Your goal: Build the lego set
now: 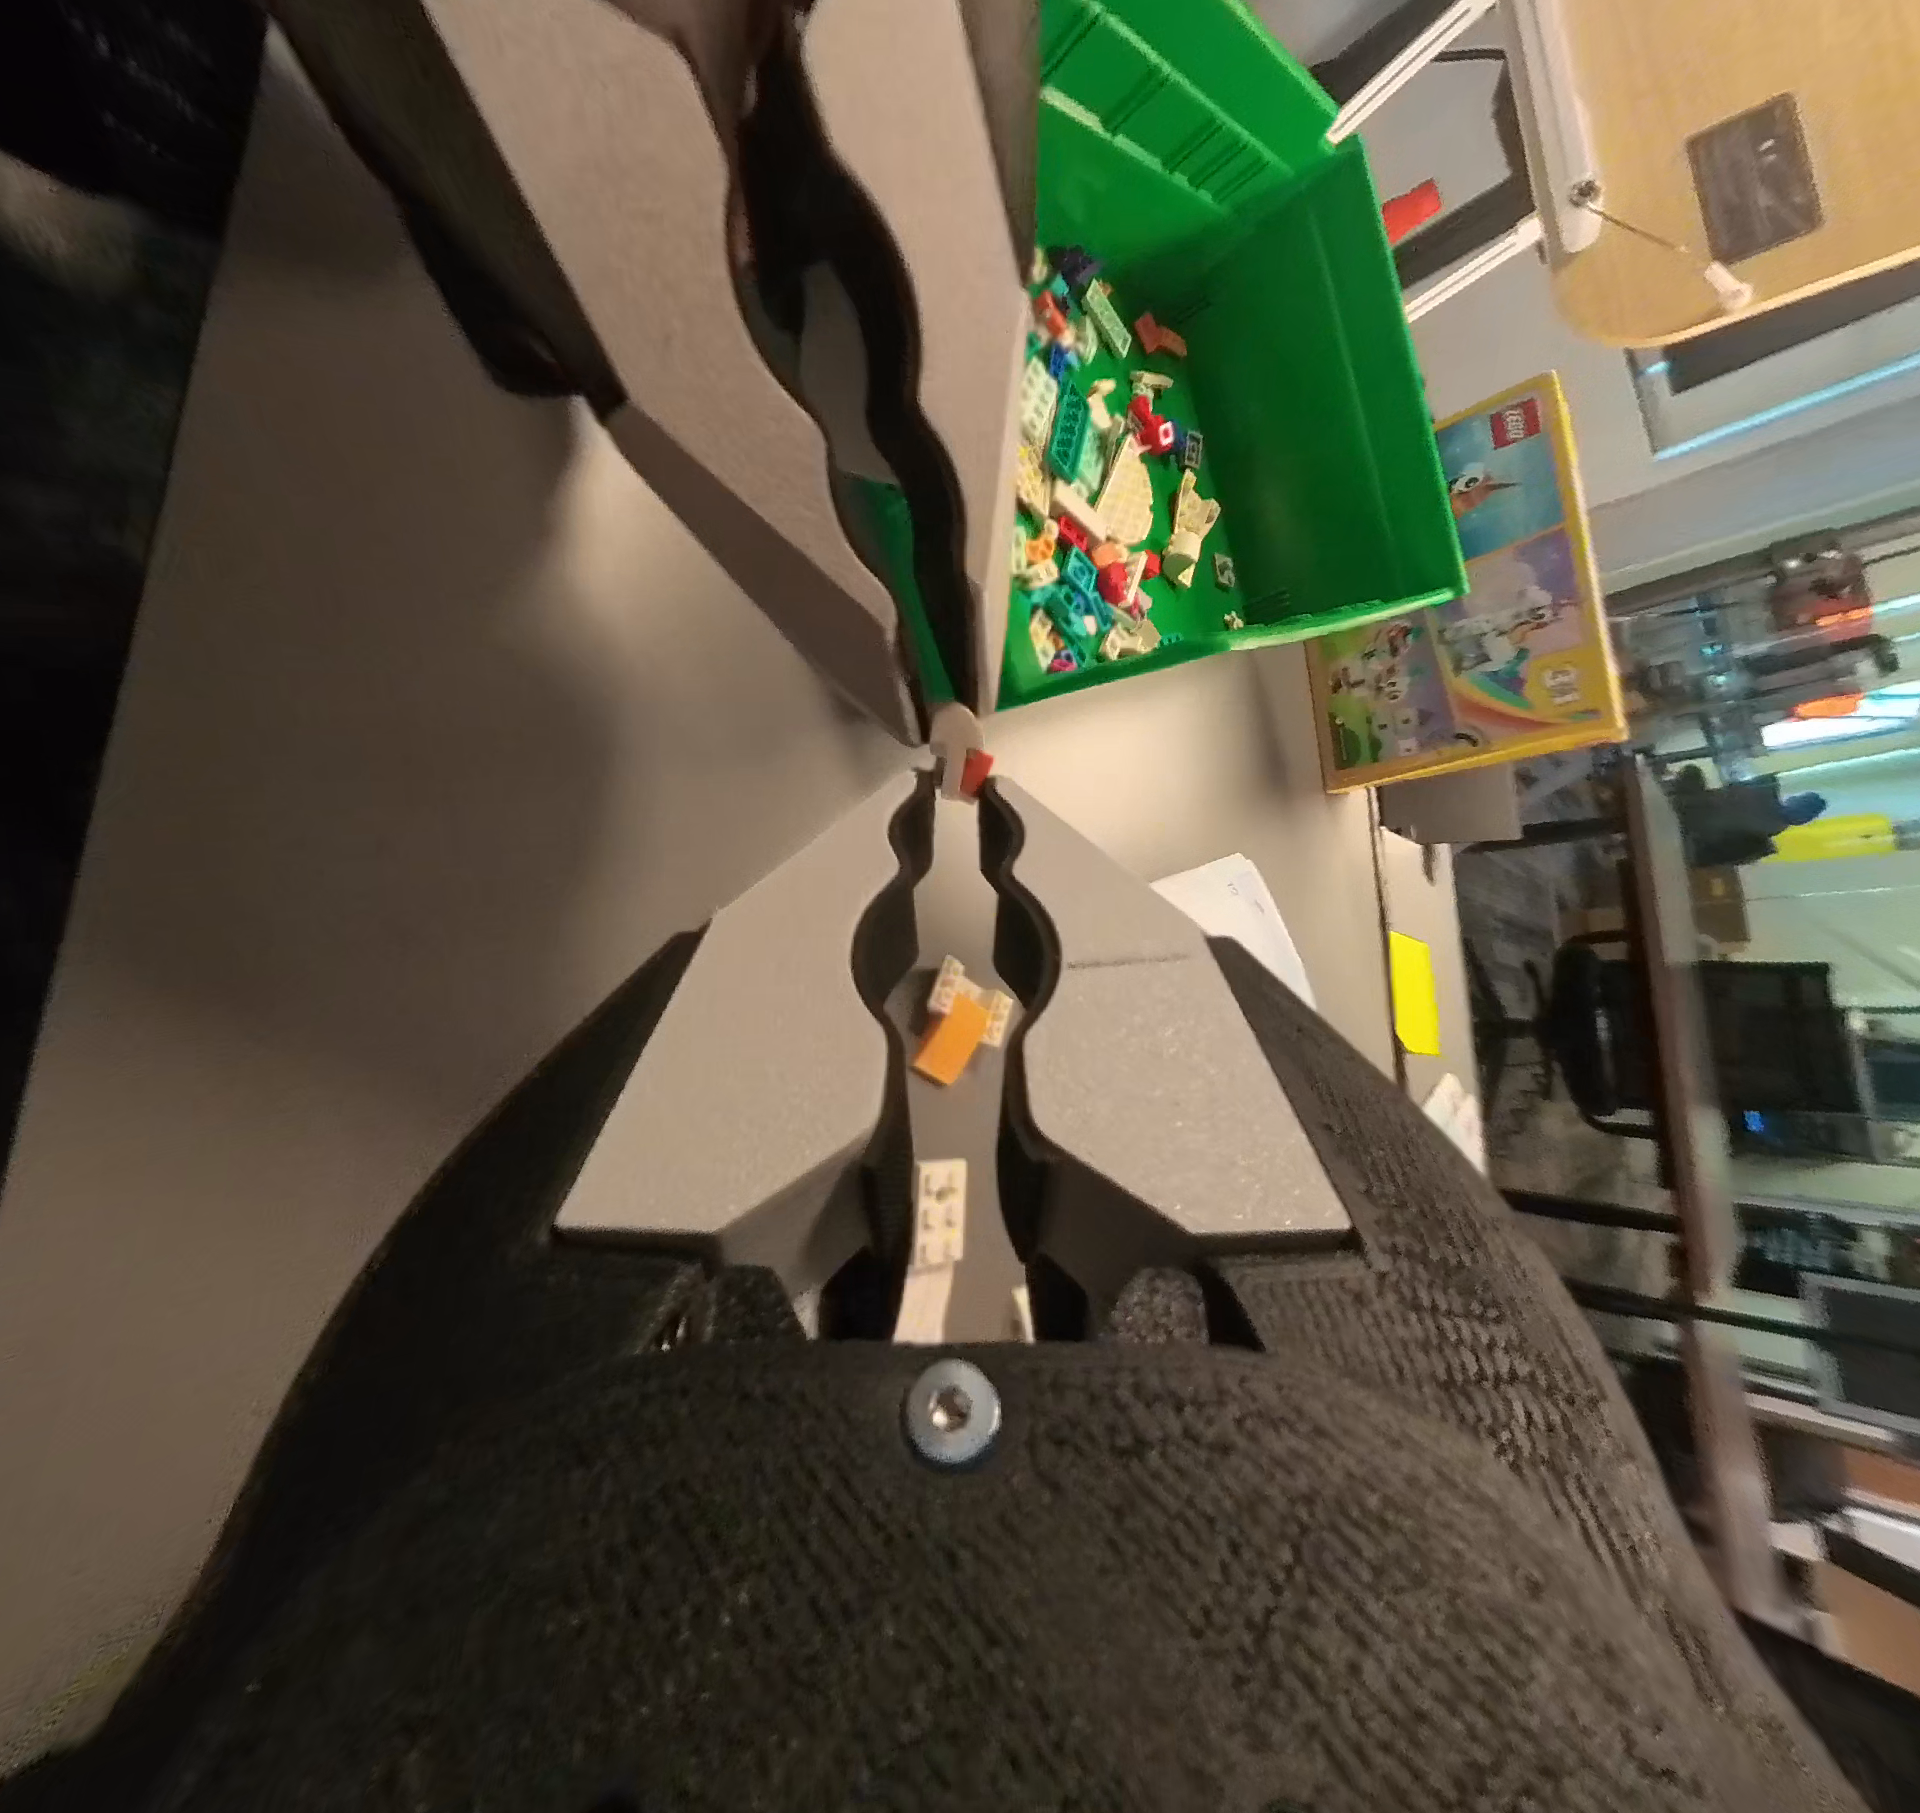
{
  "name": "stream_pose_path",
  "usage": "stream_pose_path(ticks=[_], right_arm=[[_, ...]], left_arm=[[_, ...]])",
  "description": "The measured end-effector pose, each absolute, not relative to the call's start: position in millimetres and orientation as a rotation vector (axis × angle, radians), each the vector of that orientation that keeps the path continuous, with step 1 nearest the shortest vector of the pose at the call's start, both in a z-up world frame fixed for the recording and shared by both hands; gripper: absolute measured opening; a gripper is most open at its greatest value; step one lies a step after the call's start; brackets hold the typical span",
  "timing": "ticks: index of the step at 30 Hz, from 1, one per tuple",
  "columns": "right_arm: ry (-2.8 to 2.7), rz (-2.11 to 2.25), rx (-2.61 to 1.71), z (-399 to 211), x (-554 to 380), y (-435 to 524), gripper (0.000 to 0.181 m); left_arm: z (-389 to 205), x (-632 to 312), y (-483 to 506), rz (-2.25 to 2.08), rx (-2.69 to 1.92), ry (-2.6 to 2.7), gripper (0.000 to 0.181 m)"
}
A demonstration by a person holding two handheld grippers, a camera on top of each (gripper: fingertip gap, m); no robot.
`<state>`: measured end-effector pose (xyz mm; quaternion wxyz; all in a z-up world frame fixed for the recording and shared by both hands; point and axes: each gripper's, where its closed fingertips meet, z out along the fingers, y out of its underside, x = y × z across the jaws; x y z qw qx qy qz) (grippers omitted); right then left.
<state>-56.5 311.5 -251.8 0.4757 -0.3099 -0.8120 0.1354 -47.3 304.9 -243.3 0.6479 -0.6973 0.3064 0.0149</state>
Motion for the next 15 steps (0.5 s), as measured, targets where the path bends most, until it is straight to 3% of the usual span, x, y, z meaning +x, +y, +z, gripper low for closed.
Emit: stream_pose_path(ticks=[1,15], right_arm=[[-1.996,0.295,-0.734,-253.1,-55.8,312.4,0.007],[-2.001,0.028,-0.585,-255.6,-58.8,321.1,0.006]], left_arm=[[-244.7,-47.0,305.7,0.047,-1.589,0.71,0.007],[-249.6,-48.8,312.5,0.046,-1.601,0.712,0.007]])
